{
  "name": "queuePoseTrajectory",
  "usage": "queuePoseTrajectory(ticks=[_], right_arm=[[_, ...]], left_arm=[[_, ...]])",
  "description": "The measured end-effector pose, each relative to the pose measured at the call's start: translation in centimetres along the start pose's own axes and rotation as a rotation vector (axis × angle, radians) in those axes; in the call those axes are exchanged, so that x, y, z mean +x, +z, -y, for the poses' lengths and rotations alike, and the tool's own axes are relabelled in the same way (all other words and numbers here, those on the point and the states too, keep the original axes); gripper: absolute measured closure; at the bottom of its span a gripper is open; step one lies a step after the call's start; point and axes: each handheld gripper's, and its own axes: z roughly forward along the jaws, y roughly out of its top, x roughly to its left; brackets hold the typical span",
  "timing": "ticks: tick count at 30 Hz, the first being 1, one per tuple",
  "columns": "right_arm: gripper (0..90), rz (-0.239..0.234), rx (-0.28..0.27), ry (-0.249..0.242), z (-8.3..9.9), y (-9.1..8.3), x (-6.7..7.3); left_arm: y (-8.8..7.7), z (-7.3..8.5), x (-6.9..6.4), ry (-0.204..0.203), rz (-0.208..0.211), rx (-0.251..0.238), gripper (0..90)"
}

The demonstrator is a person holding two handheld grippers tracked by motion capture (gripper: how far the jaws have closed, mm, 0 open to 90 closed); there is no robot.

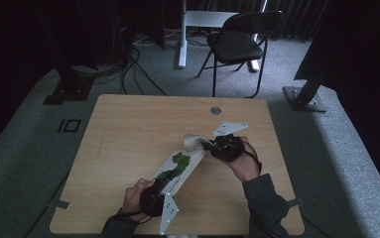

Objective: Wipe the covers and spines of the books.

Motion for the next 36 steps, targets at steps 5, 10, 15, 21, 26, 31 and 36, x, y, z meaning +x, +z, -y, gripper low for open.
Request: queuePoseTrajectory(ticks=[5, 10, 15, 21, 26, 31, 36], right_arm=[[84.6, 0.013, -0.004, 0.016, 0.4, -0.3, -0.5], [84.6, 0.02, -0.005, 0.029, 0.8, -0.6, -0.8], [84.6, 0.023, -0.004, 0.038, 1.3, -0.6, -1.0], [84.6, 0.022, -0.006, 0.051, 1.8, -0.5, -1.1], [84.7, 0.022, -0.015, 0.059, 2.2, -0.4, -1.2], [84.6, 0.032, -0.01, 0.071, 2.7, -0.4, -1.3], [84.6, 0.05, 0.007, 0.077, 3.6, -0.1, -1.4]], left_arm=[[-0.1, 0.1, 0.3, -0.017, 0.001, -0.001, 77.7], [-0.1, 0.1, 0.4, -0.025, -0.002, 0.002, 77.7], [-0.1, 0.2, 0.6, -0.04, -0.001, -0.004, 77.7], [-0.1, 0.2, 0.8, -0.061, 0.007, -0.009, 77.7], [-0.2, 0.3, 1.0, -0.082, 0.009, -0.015, 77.7], [-0.2, 0.3, 1.2, -0.103, 0.017, -0.017, 77.7], [-0.3, 0.4, 1.3, -0.114, 0.016, -0.02, 77.7]])
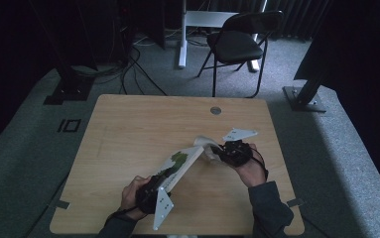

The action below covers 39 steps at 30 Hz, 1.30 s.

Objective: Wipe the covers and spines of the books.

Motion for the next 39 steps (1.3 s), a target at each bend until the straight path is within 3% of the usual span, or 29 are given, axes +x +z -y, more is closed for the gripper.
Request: queuePoseTrajectory(ticks=[16, 27, 39], right_arm=[[84.6, 0.03, -0.012, 0.066, 2.9, -0.4, -1.0], [84.6, 0.093, 0.018, 0.083, 5.1, -0.2, -1.4], [84.6, 0.115, 0.045, 0.116, 7.4, 0.1, -2.0]], left_arm=[[0.0, 0.0, 0.2, -0.019, 0.003, -0.003, 77.8], [0.0, 0.1, 0.4, -0.046, 0.013, -0.011, 77.8], [0.0, 0.2, 0.7, -0.089, 0.027, -0.022, 77.8]])
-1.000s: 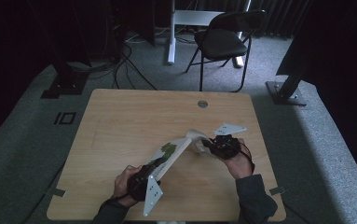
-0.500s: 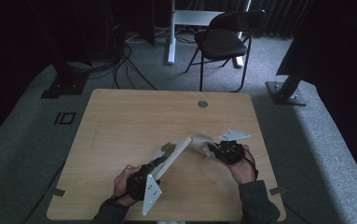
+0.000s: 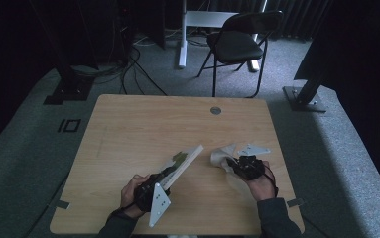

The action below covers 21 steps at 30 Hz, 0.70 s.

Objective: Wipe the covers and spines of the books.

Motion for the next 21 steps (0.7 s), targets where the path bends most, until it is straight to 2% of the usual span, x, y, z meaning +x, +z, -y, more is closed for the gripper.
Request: queuePoseTrajectory(ticks=[14, 21], right_arm=[[84.3, 0.013, 0.015, 0.041, 2.5, 0.5, -0.7], [81.9, 0.004, 0.035, 0.064, 3.3, 0.9, -1.0]], left_arm=[[0.0, 0.3, 0.5, -0.044, 0.008, -0.005, 77.8], [-0.1, 0.4, 0.9, -0.085, 0.014, -0.015, 77.8]])
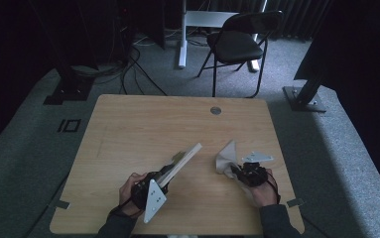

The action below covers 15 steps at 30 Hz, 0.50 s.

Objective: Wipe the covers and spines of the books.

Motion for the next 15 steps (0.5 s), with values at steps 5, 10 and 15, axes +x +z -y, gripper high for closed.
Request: queuePoseTrajectory(ticks=[5, 10, 15], right_arm=[[74.6, -0.005, 0.009, 0.001, 0.31, 0.23, 0.08], [64.0, 0.008, 0.009, 0.003, 0.46, 0.31, 0.12], [52.6, 0.008, 0.013, 0.001, 0.51, 0.28, 0.21]], left_arm=[[0.01, 0.09, 0.14, -0.014, 0.007, -0.002, 77.8], [0.06, 0.26, 0.29, -0.025, 0.008, 0.0, 77.8], [0.15, 0.42, 0.38, -0.047, 0.014, -0.004, 77.8]])
